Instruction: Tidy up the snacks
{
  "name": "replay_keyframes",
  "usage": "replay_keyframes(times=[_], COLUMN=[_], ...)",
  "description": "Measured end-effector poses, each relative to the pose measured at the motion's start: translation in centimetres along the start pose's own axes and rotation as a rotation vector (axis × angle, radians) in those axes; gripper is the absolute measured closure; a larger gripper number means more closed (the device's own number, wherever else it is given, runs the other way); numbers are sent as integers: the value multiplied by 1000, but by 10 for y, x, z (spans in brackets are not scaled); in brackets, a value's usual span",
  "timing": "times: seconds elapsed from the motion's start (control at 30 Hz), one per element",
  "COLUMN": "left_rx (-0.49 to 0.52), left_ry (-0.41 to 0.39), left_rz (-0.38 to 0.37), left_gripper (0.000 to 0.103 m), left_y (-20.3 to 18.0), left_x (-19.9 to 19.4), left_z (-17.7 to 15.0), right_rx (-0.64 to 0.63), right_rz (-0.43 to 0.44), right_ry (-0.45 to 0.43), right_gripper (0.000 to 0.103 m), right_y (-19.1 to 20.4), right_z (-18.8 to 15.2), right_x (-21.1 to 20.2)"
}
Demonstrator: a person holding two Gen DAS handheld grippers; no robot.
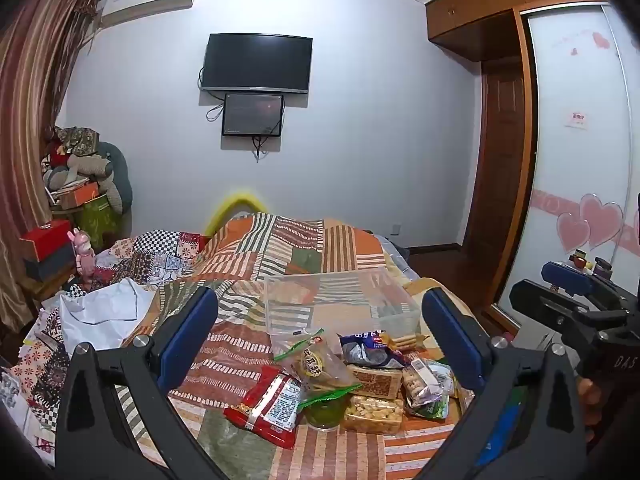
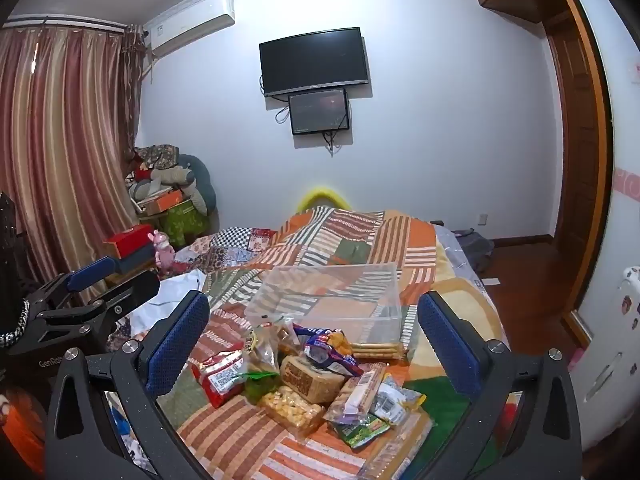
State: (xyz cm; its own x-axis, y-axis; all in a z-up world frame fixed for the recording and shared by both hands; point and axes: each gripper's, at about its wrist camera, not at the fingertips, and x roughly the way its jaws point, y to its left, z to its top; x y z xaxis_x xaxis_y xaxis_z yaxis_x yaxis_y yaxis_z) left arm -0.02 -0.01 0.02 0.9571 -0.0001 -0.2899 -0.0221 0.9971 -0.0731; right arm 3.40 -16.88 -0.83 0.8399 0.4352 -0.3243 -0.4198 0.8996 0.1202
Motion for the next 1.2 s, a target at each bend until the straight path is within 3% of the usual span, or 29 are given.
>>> replay_keyframes(times=[1.2], left_rx=[22], left_ry=[-11], left_rz=[-16], left_gripper=[0], left_y=[-8], left_x=[-3], left_z=[2], right_rx=[8], right_rz=[7], right_ry=[-9], right_gripper=[0], right_y=[0], right_z=[-1], right_x=[-5])
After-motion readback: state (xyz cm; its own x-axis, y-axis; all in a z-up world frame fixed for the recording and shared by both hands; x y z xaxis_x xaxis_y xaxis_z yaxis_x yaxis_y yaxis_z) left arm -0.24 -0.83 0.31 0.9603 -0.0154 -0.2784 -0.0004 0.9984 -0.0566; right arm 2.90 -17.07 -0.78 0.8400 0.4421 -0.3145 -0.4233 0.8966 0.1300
